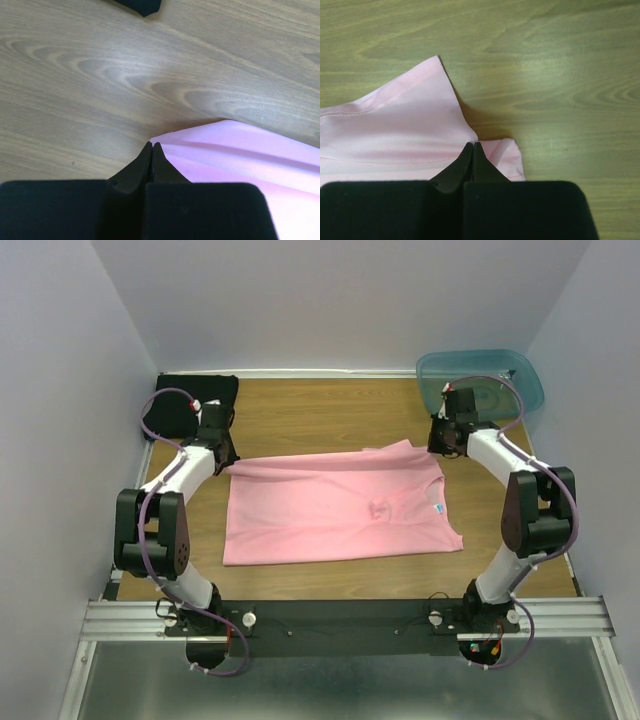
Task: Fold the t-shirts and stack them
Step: Fold the tshirt
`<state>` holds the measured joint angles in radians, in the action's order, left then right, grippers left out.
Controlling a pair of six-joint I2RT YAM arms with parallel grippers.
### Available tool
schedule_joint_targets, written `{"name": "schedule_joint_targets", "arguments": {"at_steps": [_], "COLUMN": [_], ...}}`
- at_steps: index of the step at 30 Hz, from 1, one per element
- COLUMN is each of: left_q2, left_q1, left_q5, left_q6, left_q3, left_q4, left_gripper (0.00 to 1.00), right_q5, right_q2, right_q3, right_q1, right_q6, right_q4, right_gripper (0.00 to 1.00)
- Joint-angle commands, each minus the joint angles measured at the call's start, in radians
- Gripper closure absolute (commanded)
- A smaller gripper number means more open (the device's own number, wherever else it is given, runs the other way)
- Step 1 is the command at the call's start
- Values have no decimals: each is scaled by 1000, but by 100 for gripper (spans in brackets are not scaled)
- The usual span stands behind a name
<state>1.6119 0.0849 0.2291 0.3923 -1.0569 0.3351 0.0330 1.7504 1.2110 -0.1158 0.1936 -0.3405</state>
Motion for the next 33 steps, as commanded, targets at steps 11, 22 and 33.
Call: {"name": "schedule_joint_targets", "arguments": {"at_steps": [11,22,33], "left_q2": [-118,-148,-167], "left_q1": [-10,-10,-8], "left_q5": [22,-13,-42], "left_q6": [36,37,31], "left_q3": [58,81,60], "left_q4": [68,65,51], "left_gripper": [100,100,100], "right_q5": [87,163,223], "right_q2": [-163,-236,-292], "right_q3": [-105,-156,-166], "right_q1": [11,18,24], "right_q6": [86,118,135], "right_q4": [-43,-55,-61], "right_gripper": [100,99,99]}}
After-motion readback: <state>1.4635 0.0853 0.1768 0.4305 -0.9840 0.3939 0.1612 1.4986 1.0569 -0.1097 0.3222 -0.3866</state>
